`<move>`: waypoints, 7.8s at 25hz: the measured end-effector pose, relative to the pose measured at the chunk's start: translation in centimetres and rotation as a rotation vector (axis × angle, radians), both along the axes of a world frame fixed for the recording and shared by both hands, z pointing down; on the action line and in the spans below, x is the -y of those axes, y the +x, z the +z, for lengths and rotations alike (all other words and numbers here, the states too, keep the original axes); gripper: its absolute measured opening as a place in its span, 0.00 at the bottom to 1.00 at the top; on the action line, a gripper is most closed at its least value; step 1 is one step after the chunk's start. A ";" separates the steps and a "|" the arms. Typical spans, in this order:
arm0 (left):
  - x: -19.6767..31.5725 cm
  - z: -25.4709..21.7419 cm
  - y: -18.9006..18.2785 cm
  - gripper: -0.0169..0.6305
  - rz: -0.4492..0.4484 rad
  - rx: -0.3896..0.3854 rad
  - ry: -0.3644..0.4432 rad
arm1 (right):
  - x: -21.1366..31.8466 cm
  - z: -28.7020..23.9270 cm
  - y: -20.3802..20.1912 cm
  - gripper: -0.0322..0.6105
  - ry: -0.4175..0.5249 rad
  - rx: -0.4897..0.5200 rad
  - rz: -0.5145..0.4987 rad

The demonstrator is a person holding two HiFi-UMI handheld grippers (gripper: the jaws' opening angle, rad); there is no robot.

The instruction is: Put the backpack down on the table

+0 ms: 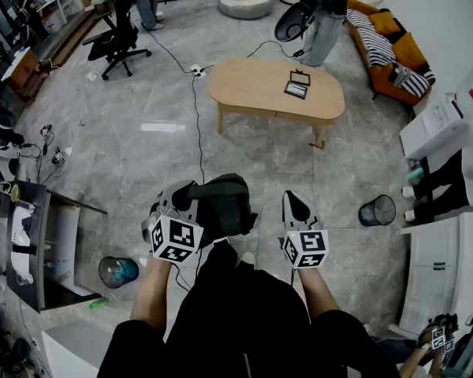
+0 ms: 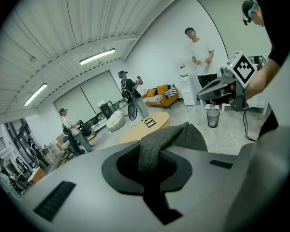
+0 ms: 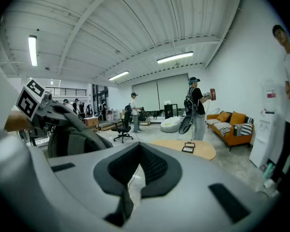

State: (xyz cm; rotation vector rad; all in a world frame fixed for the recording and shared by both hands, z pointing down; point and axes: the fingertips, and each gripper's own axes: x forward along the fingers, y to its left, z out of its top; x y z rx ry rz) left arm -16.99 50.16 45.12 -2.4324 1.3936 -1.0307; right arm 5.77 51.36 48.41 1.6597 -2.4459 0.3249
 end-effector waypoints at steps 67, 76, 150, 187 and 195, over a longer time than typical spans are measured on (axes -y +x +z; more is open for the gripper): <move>16.5 3.7 2.8 0.06 0.143 0.065 -0.086 | 15.9 0.8 0.2 0.07 -0.036 0.016 0.032; 22.1 4.0 0.8 0.06 0.173 0.071 -0.096 | 21.3 0.2 -2.2 0.07 -0.026 0.005 0.054; 59.0 6.5 11.8 0.06 0.179 0.088 -0.226 | 59.1 3.0 8.7 0.07 -0.100 0.041 0.076; 95.0 6.0 12.6 0.06 0.335 0.112 -0.166 | 81.6 5.0 8.8 0.07 -0.187 0.032 0.247; 99.6 8.0 14.6 0.06 0.324 0.171 -0.173 | 85.3 5.2 11.9 0.07 -0.207 0.023 0.215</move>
